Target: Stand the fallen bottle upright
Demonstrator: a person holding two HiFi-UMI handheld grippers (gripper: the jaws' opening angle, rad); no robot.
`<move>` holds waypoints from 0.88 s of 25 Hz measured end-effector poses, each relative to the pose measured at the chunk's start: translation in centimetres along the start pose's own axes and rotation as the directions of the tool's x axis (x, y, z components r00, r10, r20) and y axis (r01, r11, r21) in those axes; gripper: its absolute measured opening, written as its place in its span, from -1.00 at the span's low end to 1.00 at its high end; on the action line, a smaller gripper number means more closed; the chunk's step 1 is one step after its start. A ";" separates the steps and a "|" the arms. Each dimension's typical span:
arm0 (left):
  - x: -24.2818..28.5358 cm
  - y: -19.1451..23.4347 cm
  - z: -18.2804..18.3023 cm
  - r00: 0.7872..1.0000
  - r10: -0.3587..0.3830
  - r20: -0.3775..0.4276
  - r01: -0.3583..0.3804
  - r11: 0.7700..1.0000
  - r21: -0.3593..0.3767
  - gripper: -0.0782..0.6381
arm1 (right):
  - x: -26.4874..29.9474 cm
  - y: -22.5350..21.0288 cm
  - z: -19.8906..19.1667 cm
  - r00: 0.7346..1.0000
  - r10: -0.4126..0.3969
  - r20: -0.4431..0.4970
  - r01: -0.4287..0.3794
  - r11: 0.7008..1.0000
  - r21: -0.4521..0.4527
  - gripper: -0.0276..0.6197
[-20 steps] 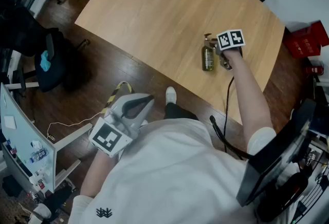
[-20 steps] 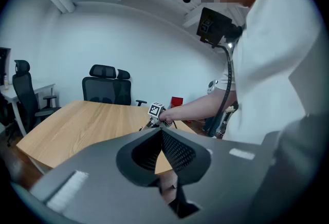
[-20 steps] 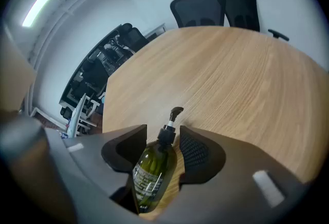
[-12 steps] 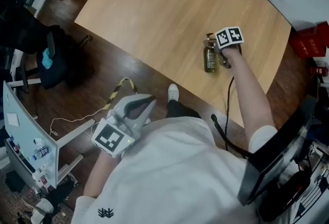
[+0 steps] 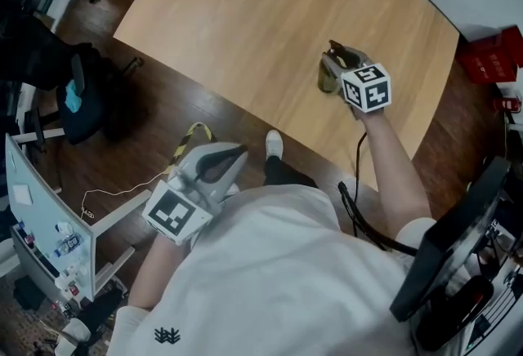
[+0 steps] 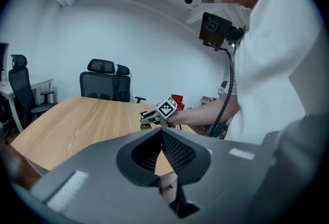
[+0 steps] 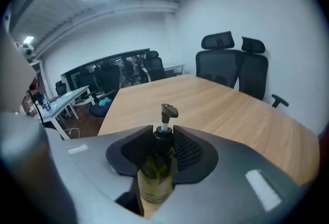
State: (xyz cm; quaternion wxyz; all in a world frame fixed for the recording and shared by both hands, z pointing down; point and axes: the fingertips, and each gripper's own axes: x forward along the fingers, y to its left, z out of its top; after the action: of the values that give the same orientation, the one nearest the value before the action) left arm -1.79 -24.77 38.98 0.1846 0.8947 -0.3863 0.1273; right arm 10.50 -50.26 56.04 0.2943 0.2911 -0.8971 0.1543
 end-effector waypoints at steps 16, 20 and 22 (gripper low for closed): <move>-3.2 -0.9 0.0 0.996 -0.075 0.037 0.072 0.994 0.085 -0.78 | -3.6 1.2 -2.9 0.972 -0.209 0.105 0.217 0.973 -0.076 -0.38; -5.9 -1.0 -0.7 0.993 -0.093 0.067 0.084 0.988 0.127 -0.78 | -5.4 0.3 -2.4 0.950 -0.291 0.111 0.295 0.955 -0.022 -0.18; -7.8 -1.3 -1.5 0.991 -0.106 0.086 0.093 0.985 0.142 -0.78 | -7.6 0.9 -2.0 0.929 -0.345 0.131 0.348 0.938 0.003 -0.18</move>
State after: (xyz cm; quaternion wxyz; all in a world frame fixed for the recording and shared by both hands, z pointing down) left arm -6.24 -18.29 37.13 0.1106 0.9285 -0.3394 0.1025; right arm 15.82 -45.35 52.82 0.2609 0.4511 -0.8505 0.0716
